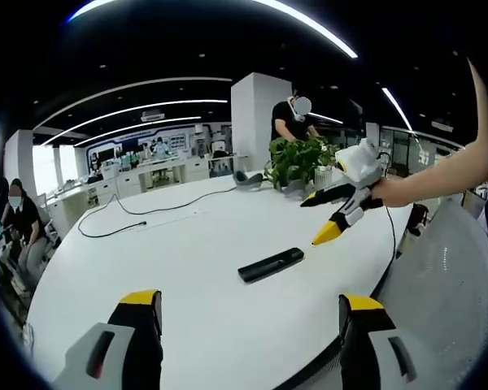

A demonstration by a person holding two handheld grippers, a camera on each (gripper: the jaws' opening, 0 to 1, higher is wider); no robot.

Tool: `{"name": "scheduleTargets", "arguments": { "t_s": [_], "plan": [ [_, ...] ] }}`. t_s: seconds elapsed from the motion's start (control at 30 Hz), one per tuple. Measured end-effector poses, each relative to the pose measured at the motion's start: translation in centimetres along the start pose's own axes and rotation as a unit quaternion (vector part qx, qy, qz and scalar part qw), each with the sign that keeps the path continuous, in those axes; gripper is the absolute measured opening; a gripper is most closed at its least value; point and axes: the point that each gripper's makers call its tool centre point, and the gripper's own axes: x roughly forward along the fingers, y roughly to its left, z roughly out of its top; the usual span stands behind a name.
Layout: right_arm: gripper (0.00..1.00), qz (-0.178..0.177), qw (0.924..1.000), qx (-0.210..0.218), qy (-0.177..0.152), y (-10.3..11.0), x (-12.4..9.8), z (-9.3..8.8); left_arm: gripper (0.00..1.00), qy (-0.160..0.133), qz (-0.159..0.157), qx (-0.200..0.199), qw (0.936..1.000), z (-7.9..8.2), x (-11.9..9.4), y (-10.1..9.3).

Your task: Press the specified remote control buttons in sequence, fully releasing each button before pressing the next.

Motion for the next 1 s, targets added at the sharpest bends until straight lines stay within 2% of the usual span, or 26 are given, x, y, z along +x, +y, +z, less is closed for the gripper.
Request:
{"name": "scheduleTargets", "arguments": {
  "t_s": [0.2,0.33,0.53,0.67,0.8,0.83,0.93,1.0],
  "plan": [
    [0.98,-0.018,0.9997,0.018,-0.008,0.6,-2.7,0.3,0.94,-0.002,-0.002,0.004,1.0000,0.1,0.0,-0.2],
    [0.99,-0.031,0.9986,0.033,-0.025,1.2,-4.6,0.9,0.94,-0.005,-0.002,0.007,1.0000,0.2,0.0,-0.2],
    [0.99,-0.051,0.9974,0.037,-0.036,1.8,-7.2,1.1,0.94,-0.008,-0.005,0.005,0.9999,0.3,0.0,-0.3],
    [0.99,-0.076,0.9962,0.031,-0.028,1.7,-8.9,0.4,0.95,-0.008,-0.006,0.006,0.9999,0.3,0.0,-0.4],
    [0.97,-0.088,0.9937,0.057,-0.041,1.9,-10.8,0.5,0.95,-0.006,-0.006,0.006,0.9999,0.2,0.0,-0.4],
    [0.97,-0.092,0.9934,0.055,-0.042,1.9,-11.1,0.5,0.95,-0.006,-0.005,0.006,0.9999,0.2,0.0,-0.3],
    [0.97,-0.112,0.9935,0.016,-0.014,1.7,-12.1,-0.6,0.95,-0.008,-0.005,0.005,0.9999,0.3,0.0,-0.3],
    [0.96,-0.112,0.9933,0.022,-0.014,1.8,-12.3,-1.2,0.95,-0.003,-0.005,0.006,1.0000,0.1,0.0,-0.3]
  ]
}}
